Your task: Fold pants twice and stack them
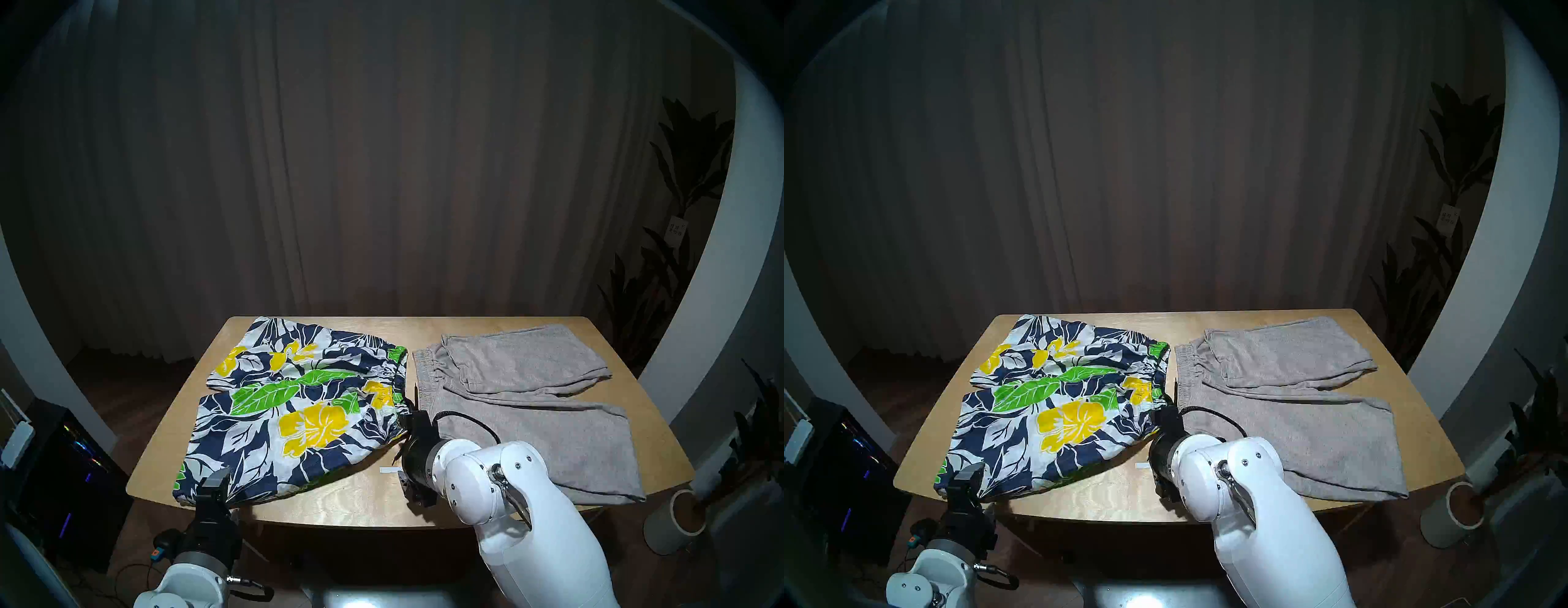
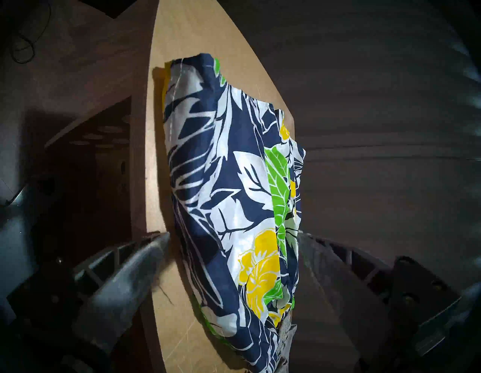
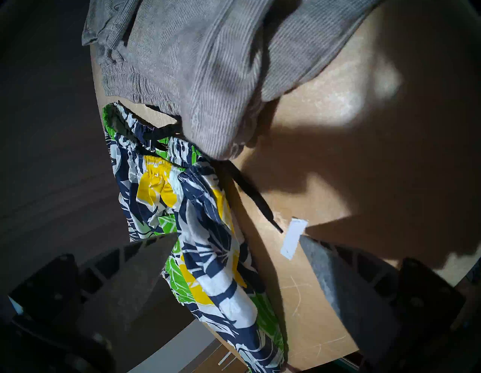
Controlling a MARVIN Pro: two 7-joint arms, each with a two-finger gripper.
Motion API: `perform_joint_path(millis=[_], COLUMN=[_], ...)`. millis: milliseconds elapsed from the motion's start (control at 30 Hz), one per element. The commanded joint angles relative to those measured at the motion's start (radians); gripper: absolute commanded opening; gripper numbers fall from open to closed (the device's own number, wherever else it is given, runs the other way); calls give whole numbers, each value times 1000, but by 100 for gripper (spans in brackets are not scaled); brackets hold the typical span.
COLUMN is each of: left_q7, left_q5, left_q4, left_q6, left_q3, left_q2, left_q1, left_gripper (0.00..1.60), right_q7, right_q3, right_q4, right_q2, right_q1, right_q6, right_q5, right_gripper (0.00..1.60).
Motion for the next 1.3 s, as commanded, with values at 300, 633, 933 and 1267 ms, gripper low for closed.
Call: perform_joint_path(millis=[300,633,933,1267], left_q7=[97,134,150,177], left_q5=[61,49,35,4], left_q4=[0,21,46,87], left_q6=[-62,-54,-28,16], left_q3=[15,-12,-30,-54], left_q2=[-12,1,30,66], left_q1=[-60,-96,-117,-164], left_gripper=[160,160,160,160], right_q7=[-8,3,34,68], right_q3=[-42,-78,-129,-186], right_q4=[18,56,103,163], right_q2=[4,9,25,40], right_q1=[41,71,97,129], right_q6=[-32,-91,-147,-207], right_q5=[15,15,6,-18], right_gripper=[160,160,160,160])
